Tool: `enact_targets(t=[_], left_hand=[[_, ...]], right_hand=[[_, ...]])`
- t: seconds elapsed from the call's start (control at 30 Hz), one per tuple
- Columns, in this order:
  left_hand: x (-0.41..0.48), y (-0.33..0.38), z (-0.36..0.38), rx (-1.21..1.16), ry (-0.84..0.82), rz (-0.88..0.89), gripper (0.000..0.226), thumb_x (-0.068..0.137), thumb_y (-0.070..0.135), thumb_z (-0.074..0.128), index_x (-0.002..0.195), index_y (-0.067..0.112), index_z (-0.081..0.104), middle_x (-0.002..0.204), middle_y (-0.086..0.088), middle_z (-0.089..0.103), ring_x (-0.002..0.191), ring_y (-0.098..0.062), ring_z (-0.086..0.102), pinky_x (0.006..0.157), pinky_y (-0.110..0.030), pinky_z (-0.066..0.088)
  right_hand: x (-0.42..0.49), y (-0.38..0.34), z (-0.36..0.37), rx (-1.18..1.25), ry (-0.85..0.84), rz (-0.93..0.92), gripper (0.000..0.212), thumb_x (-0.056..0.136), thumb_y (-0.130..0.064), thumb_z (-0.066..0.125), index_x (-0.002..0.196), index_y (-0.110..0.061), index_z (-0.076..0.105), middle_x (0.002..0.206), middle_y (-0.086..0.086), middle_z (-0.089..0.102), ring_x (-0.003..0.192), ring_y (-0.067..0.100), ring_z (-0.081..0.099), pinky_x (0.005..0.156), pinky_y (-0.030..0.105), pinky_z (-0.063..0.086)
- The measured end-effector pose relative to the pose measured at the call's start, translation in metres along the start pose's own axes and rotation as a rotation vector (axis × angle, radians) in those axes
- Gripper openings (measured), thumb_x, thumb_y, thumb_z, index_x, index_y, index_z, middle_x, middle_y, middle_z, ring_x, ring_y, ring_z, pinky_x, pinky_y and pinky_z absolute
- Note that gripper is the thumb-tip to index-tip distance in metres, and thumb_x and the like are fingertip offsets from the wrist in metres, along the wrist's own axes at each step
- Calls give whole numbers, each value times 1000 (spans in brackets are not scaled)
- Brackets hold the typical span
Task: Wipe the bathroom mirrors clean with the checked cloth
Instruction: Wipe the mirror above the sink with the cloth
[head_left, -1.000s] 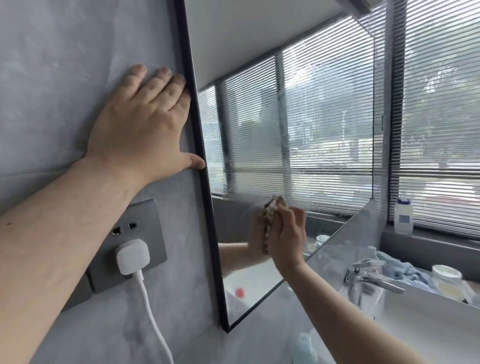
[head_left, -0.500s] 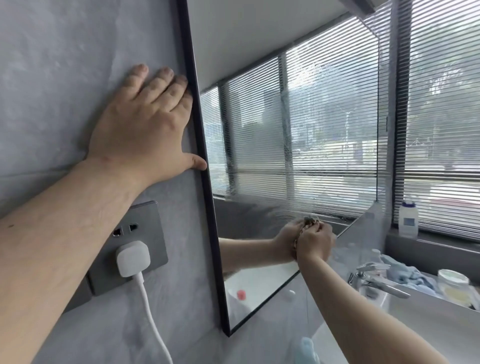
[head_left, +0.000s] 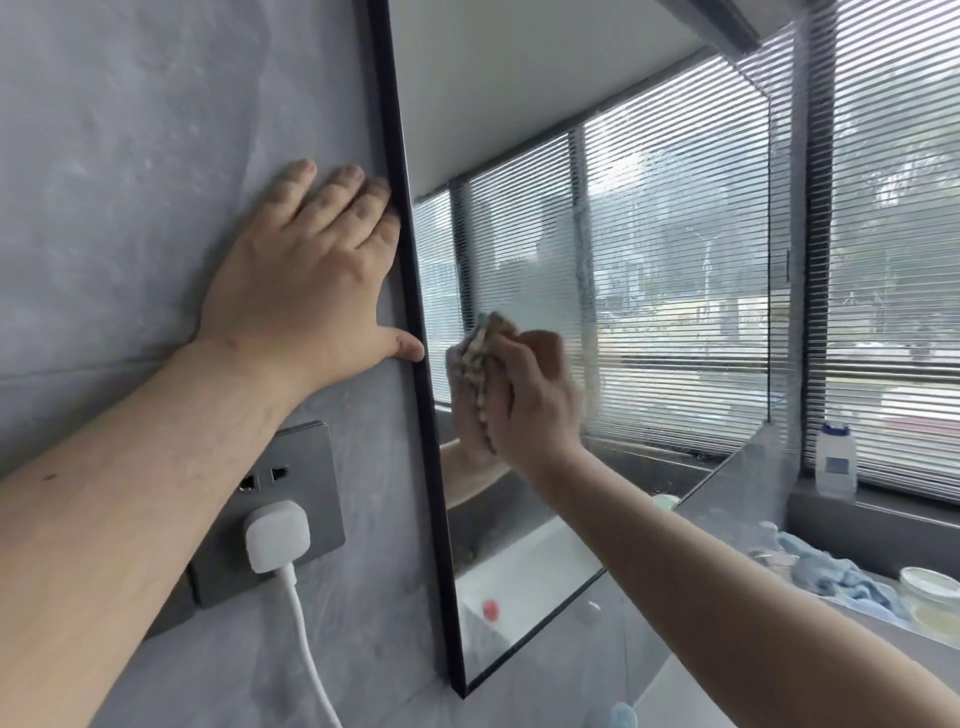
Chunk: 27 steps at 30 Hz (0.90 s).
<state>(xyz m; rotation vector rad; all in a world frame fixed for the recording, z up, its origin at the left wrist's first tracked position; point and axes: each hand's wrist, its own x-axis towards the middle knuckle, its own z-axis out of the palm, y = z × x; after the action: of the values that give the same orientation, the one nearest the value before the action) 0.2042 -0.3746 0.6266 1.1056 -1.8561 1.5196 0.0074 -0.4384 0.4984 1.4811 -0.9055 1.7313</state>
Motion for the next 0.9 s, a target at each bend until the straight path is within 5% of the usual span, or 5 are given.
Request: enact_targets(t=[0.13, 0.3, 0.4, 0.73, 0.9], left_hand=[[-1, 0, -3, 13, -26, 0, 116, 63, 83, 46, 145, 1, 43, 155, -17, 38, 147, -32, 30, 122, -51, 13], [-2, 1, -6, 38, -48, 0, 117, 63, 85, 42, 145, 2, 43, 156, -16, 38, 147, -31, 30, 123, -50, 12], [-2, 1, -6, 42, -54, -7, 116, 63, 85, 42, 145, 3, 45, 155, -15, 39, 147, -30, 30, 123, -49, 12], [-4, 0, -6, 31, -62, 9, 113, 62, 81, 59, 142, 1, 49, 152, -15, 44, 144, -32, 35, 121, -53, 17], [-4, 0, -7, 1, -63, 4, 112, 61, 78, 62, 140, 0, 51, 151, -17, 45, 143, -33, 37, 120, -53, 19]], right_hand=[[-36, 3, -10, 38, -88, -549, 24, 96, -29, 49, 114, -16, 58, 107, 7, 50, 80, 26, 55, 63, 37, 47], [-46, 19, -16, 21, -179, -740, 38, 84, -24, 70, 119, -17, 56, 111, 7, 48, 85, 24, 53, 73, 38, 45], [-7, 17, -10, -19, -209, -702, 48, 78, -25, 72, 121, -19, 52, 114, 6, 46, 90, 25, 53, 71, 40, 49], [178, -4, 6, 52, -175, -108, 39, 96, -27, 44, 128, -12, 61, 115, 15, 53, 96, 33, 59, 77, 54, 54], [123, -3, 3, 41, -156, -295, 29, 91, -27, 47, 118, -18, 55, 114, 7, 51, 95, 30, 58, 75, 47, 52]])
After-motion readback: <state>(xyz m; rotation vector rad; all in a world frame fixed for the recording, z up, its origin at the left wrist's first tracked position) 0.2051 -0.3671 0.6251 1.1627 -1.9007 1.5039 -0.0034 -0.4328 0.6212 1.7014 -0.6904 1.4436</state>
